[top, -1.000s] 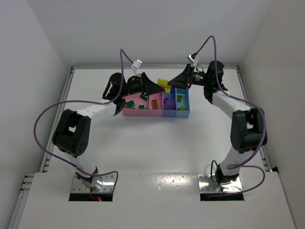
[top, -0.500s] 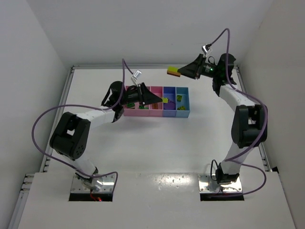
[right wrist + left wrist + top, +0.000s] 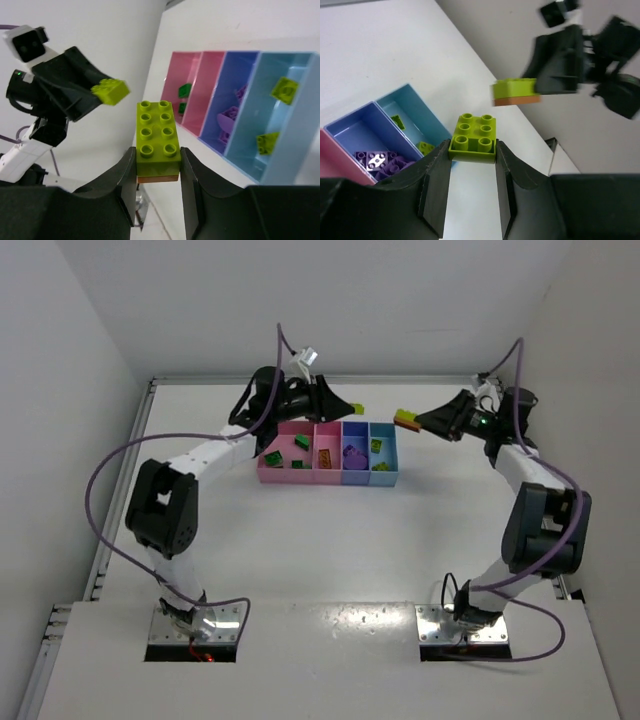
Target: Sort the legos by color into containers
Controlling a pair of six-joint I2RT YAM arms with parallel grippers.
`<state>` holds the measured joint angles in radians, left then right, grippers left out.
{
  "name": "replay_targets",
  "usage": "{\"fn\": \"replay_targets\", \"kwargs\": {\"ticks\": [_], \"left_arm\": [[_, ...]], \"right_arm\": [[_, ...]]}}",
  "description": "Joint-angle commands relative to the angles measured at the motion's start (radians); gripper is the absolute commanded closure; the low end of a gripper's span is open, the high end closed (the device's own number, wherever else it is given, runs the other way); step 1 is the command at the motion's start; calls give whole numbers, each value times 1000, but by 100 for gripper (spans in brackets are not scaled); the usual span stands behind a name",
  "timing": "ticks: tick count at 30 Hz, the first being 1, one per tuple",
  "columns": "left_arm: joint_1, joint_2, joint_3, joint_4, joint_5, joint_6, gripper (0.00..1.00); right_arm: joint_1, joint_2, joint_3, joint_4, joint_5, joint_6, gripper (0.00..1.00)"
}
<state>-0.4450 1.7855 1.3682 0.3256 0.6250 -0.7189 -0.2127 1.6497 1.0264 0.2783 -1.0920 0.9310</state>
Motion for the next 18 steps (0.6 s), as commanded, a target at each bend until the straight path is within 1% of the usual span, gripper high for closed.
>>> {"fn": "replay_targets", "kwargs": {"ticks": [1, 3, 4, 6, 12, 16, 17, 18], "left_arm": [[-47, 133, 130, -126, -71, 70, 76], [-61, 185, 187, -154, -82, 82, 76], [-70, 234, 239, -167, -82, 82, 76], [-83, 279, 276, -177, -93, 91, 76], [-113, 411, 356, -186, -82, 65, 75], [-126, 463, 405, -203, -82, 78, 69], [-135, 472, 429, -218, -91, 87, 66], [-135, 473, 430, -218, -91, 87, 58]], "right_arm": [[-66, -128, -18, -135, 35, -155, 100], [-106, -177, -29, -216, 35, -217, 100], [-106, -192, -29, -243, 35, -237, 100], [-120, -229, -29, -315, 44, -296, 100], [-139, -281, -29, -410, 44, -369, 100], [-139, -291, -29, -410, 44, -370, 100], [-139, -291, -29, -410, 44, -370, 100], [-139, -291, -29, -410, 44, -370, 100]]}}
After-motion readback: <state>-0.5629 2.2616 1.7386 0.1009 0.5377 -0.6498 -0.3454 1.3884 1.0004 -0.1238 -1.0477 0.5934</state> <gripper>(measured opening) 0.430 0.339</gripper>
